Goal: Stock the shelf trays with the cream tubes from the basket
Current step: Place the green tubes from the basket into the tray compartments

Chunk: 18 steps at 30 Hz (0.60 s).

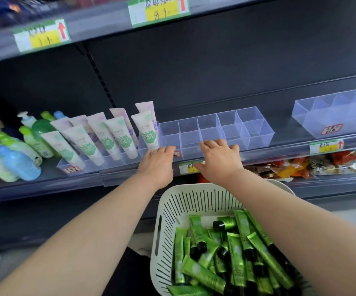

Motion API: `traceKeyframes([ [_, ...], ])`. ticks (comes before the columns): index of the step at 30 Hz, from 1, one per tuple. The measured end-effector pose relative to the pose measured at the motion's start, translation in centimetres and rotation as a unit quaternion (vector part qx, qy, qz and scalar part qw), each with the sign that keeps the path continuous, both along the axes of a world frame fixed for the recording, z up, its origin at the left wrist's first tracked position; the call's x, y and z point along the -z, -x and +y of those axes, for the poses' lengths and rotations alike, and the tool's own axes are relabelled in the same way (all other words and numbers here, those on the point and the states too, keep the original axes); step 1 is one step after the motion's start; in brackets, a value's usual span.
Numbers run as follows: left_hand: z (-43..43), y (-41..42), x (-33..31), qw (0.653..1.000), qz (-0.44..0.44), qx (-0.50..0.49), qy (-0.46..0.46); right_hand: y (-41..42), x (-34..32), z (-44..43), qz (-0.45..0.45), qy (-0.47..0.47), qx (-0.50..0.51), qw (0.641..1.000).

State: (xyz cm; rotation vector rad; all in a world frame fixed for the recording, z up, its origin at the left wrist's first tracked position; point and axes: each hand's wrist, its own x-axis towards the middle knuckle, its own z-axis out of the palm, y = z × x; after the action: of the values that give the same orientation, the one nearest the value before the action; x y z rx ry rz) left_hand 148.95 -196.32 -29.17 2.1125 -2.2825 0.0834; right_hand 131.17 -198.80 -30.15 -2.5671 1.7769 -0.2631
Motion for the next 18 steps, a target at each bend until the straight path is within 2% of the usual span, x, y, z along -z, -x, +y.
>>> traceKeyframes([
  [6,1.3,1.3,0.4,0.996,0.068,0.018,0.058,1.4,0.6,0.7,-0.031,0.008,-0.012,0.999],
  [12,3.1,3.9,1.5,0.980,0.127,0.106,0.111,6.1,2.3,3.8,-0.056,0.053,-0.008,0.997],
  [15,3.7,5.1,3.4,0.976,0.117,0.160,0.086,9.7,4.4,5.2,-0.020,-0.002,0.003,1.000],
  [18,3.8,6.7,6.3,0.978,0.130,0.159,0.019,11.9,6.5,4.9,-0.007,-0.057,-0.005,0.998],
])
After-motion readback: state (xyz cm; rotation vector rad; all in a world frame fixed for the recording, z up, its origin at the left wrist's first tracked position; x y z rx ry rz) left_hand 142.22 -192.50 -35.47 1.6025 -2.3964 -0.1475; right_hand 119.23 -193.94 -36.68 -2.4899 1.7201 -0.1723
